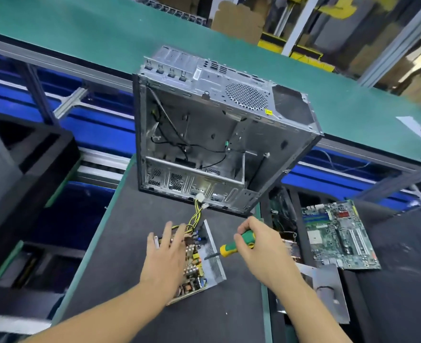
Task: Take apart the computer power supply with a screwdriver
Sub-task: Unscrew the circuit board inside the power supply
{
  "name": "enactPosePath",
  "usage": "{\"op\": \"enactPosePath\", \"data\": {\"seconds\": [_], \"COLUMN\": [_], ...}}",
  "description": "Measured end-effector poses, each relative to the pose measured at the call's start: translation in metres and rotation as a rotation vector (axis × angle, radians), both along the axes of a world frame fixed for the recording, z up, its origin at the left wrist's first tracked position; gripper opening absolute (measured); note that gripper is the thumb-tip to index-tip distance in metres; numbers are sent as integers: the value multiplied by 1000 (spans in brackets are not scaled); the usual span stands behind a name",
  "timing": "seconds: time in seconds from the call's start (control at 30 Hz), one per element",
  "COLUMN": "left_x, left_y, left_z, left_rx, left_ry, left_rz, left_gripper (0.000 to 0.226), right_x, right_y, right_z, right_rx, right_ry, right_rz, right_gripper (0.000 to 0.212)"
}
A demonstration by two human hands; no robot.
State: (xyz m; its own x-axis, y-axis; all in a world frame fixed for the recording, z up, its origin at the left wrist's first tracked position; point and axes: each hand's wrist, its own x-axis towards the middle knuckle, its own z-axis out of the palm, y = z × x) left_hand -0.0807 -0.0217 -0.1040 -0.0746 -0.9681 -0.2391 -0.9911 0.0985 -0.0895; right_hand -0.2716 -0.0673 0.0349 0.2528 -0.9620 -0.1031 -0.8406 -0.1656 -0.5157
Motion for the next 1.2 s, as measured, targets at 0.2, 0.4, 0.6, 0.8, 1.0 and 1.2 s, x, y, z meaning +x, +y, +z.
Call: {"op": "enactPosePath", "data": {"seconds": [0.2, 0.4, 0.6, 0.8, 1.0, 1.2], "left_x": [15, 16, 10, 3, -12, -7], "left_y": [5, 11, 16, 27, 34, 26], "left_z": [6, 22, 31, 34, 32, 35], "left_rx": [-17, 3, 46, 94, 97, 131], "left_ry": [198, 258, -39, -116, -135, 84], "left_rz": [-13, -3, -132, -183, -135, -48], "left_gripper": [81, 75, 82, 88, 87, 89], "right_x": [26, 31, 23, 25, 29, 24], "right_y": [13, 22, 26, 33, 34, 31], "right_z": [-24, -29, -24, -23, -27, -27], "right_rx": [66, 69, 140, 109, 135, 170], "right_ry": [275, 353, 356, 376, 384, 352], "right_rz": [183, 259, 262, 224, 239, 231], "right_gripper": [8, 12, 9, 13, 14, 11]}}
